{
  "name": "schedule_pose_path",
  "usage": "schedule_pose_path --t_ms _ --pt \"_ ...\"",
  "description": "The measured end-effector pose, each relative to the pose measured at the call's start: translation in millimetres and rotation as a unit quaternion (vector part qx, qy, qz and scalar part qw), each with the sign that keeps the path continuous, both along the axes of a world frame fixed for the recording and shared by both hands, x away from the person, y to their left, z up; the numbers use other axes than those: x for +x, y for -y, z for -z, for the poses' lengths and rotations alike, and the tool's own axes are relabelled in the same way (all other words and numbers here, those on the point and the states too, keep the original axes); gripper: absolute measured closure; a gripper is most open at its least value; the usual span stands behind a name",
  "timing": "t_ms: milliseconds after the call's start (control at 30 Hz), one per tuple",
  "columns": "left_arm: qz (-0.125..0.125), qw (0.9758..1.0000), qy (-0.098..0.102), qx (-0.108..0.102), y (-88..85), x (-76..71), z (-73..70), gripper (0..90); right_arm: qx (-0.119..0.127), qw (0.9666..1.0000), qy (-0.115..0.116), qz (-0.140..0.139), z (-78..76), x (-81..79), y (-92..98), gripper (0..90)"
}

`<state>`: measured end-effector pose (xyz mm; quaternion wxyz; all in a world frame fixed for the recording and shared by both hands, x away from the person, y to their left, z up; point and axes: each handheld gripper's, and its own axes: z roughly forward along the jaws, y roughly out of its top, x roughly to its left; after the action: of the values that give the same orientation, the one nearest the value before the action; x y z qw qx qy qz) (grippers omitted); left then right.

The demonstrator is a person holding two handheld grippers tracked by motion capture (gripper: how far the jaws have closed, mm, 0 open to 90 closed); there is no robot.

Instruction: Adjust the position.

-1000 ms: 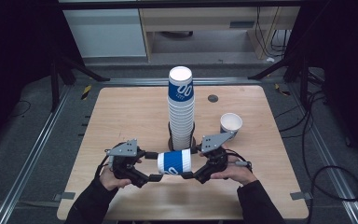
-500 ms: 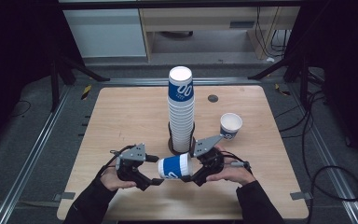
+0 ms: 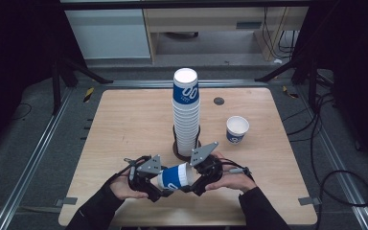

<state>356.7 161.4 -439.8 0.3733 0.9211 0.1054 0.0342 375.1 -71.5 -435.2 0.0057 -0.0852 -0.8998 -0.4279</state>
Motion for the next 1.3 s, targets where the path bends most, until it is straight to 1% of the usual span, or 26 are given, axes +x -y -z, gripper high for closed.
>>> schedule_pose_path --t_ms 67,200,433,533,600,667,733,767,800,867,900,933,967,1033,1067,1100,1133,1200,1233,1300 --pt "0.005 1.0000 -0.002 0.002 1.2 -0.4 0.5 20.5 0.001 1.0000 -0.001 -0.004 -0.3 -1.4 -1.7 14.9" --pt "0.004 1.0000 -0.001 0.005 0.7 -0.9 0.7 25.0 -0.003 1.0000 -0.004 -0.008 0.1 -1.9 -2.9 14.9" --pt "0.009 0.9999 -0.006 0.006 -0.2 -1.3 -0.5 26.2 0.002 0.9999 -0.003 -0.012 0.2 -2.2 -3.0 13.6" --pt "0.005 1.0000 -0.007 -0.002 -2.2 -0.1 -2.0 26.3 0.014 0.9998 0.005 -0.011 -0.2 -2.3 -1.9 11.2" --pt "0.003 0.9999 -0.010 -0.007 -4.8 1.5 -2.5 26.4 0.028 0.9996 0.008 -0.005 -3.0 -1.7 0.5 8.5" --pt "-0.002 0.9998 -0.011 -0.014 -8.3 3.2 -3.4 26.4 0.040 0.9992 0.009 0.003 -6.3 -0.4 4.0 7.8" --pt "-0.007 0.9996 -0.012 -0.025 -12.2 5.2 -5.0 26.4 0.051 0.9985 0.013 0.015 -10.3 1.0 9.0 7.0" --pt "-0.013 0.9991 -0.015 -0.038 -15.6 6.8 -6.2 26.4 0.055 0.9982 0.013 0.019 -11.7 1.6 11.1 6.8" --pt "-0.017 0.9988 -0.017 -0.044 -18.8 8.3 -7.2 26.4 0.063 0.9975 0.014 0.027 -14.3 2.8 14.8 6.8" --pt "-0.030 0.9979 -0.012 -0.057 -24.4 10.4 -9.0 26.4 0.075 0.9964 0.015 0.037 -18.0 4.5 20.7 6.7" --pt "-0.038 0.9967 -0.011 -0.071 -28.4 11.7 -10.5 26.4 0.079 0.9959 0.015 0.041 -19.3 5.0 22.7 6.6" --pt "-0.046 0.9953 -0.008 -0.084 -31.5 12.6 -11.8 26.4 0.088 0.9950 0.015 0.046 -21.0 6.1 26.0 6.6" --pt "-0.051 0.9937 -0.010 -0.100 -33.9 13.3 -12.9 26.3 0.093 0.9943 0.015 0.050 -22.3 6.7 28.2 6.4" --pt "-0.061 0.9902 -0.005 -0.125 -37.1 13.9 -15.0 26.3 0.105 0.9925 0.015 0.059 -24.2 8.0 31.6 6.4" --pt "-0.061 0.9887 -0.007 -0.137 -37.5 14.1 -15.5 26.3 0.112 0.9916 0.015 0.064 -24.8 8.6 32.5 6.4" --pt "-0.064 0.9867 -0.004 -0.149 -37.5 13.8 -15.8 26.3 0.118 0.9906 0.013 0.067 -25.2 9.2 33.4 6.4" --pt "-0.066 0.9858 -0.003 -0.154 -37.2 13.6 -15.8 26.3 0.128 0.9894 0.008 0.068 -25.4 9.8 33.6 6.4" --pt "-0.069 0.9842 0.002 -0.163 -35.5 12.5 -15.8 26.3 0.134 0.9885 0.005 0.068 -25.5 9.8 32.9 6.4" --pt "-0.068 0.9835 0.002 -0.168 -34.0 11.4 -15.8 26.3 0.135 0.9886 0.004 0.066 -25.2 9.4 31.9 6.4" --pt "-0.065 0.9831 0.004 -0.171 -31.3 9.6 -15.9 26.3 0.134 0.9892 0.003 0.061 -24.7 8.1 29.2 6.4"
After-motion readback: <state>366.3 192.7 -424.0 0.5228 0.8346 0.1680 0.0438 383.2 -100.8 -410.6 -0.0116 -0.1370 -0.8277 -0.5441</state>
